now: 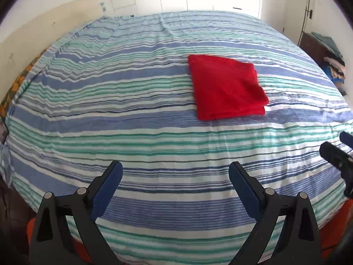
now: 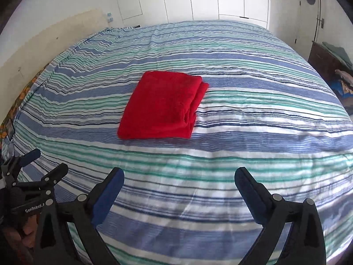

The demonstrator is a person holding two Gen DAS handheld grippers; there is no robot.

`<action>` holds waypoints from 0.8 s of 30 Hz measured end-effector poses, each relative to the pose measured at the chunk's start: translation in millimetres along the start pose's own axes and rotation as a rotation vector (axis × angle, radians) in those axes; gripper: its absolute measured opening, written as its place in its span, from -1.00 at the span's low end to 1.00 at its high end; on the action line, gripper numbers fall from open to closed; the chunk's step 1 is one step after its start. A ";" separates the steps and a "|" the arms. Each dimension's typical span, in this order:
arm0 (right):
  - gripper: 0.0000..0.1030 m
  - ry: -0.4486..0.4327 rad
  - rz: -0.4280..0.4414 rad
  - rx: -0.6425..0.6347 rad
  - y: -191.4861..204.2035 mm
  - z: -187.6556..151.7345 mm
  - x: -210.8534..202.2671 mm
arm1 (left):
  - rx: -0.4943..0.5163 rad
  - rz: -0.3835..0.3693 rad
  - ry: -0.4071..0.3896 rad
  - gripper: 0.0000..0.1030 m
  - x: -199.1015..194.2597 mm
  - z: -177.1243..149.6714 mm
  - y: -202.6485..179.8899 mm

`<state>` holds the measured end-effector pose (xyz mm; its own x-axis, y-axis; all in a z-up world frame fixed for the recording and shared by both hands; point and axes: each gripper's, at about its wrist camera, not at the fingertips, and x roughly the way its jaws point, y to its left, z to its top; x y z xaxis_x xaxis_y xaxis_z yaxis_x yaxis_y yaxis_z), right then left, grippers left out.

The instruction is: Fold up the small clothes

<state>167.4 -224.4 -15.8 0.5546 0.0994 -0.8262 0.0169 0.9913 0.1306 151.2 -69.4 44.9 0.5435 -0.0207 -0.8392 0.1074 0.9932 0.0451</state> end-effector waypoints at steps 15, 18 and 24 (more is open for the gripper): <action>0.99 0.083 -0.033 -0.085 35.9 -50.2 -49.8 | 0.087 0.017 -0.020 0.89 -49.7 -22.7 -4.0; 0.99 0.100 -0.039 -0.091 38.4 -53.8 -55.3 | 0.095 0.009 0.008 0.89 -49.8 -26.2 -4.2; 0.99 0.108 -0.041 -0.110 44.6 -53.4 -69.1 | 0.092 -0.024 0.071 0.89 -50.7 -31.1 -2.1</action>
<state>85.5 -182.4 17.9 0.4628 0.0615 -0.8843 -0.0566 0.9976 0.0398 97.5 -66.8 70.4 0.4800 -0.0333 -0.8766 0.1976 0.9777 0.0711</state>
